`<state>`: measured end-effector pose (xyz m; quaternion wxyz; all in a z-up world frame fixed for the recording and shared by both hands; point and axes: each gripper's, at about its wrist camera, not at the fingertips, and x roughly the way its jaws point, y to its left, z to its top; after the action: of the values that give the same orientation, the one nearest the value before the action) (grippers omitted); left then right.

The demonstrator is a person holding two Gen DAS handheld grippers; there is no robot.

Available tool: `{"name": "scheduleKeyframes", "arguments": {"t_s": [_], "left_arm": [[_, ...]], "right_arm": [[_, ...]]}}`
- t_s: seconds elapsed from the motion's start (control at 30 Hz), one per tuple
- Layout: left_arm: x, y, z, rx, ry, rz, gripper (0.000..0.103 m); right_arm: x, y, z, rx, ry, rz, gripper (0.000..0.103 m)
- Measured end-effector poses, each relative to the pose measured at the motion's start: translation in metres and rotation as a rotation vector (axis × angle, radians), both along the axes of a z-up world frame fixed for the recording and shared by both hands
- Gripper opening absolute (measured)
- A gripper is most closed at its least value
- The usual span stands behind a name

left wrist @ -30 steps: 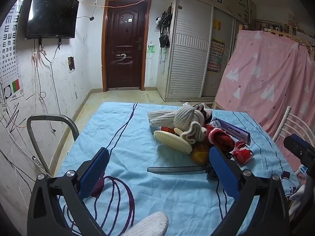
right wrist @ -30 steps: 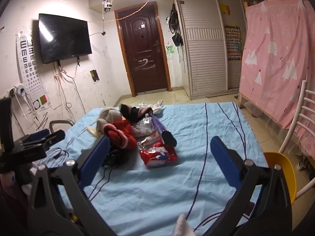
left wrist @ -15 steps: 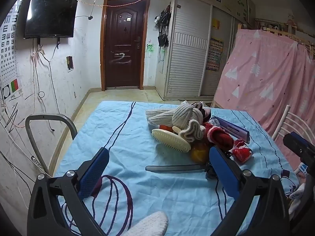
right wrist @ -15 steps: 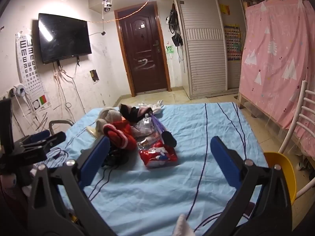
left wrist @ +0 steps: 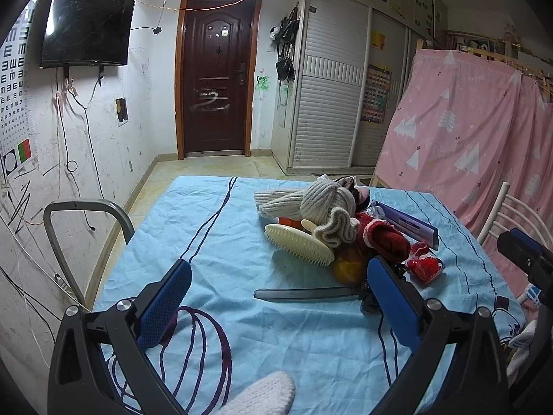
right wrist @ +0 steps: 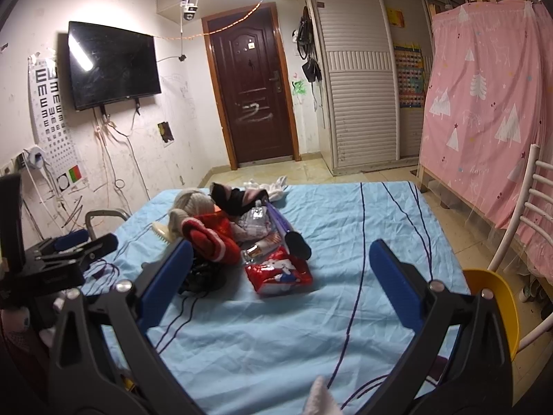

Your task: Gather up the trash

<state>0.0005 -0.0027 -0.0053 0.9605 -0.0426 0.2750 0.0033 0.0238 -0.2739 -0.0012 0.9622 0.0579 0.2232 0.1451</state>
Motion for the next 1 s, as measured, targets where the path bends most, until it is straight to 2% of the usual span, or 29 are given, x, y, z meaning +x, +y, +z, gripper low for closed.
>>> {"name": "scheduleKeyframes", "arguments": {"t_s": [1.0], "left_arm": [[0.0,-0.0016,-0.0012,0.002,0.004,-0.006,0.093]], "right_arm": [[0.0009,0.0071,0.0024,-0.018,-0.006,0.001,0.099]]}}
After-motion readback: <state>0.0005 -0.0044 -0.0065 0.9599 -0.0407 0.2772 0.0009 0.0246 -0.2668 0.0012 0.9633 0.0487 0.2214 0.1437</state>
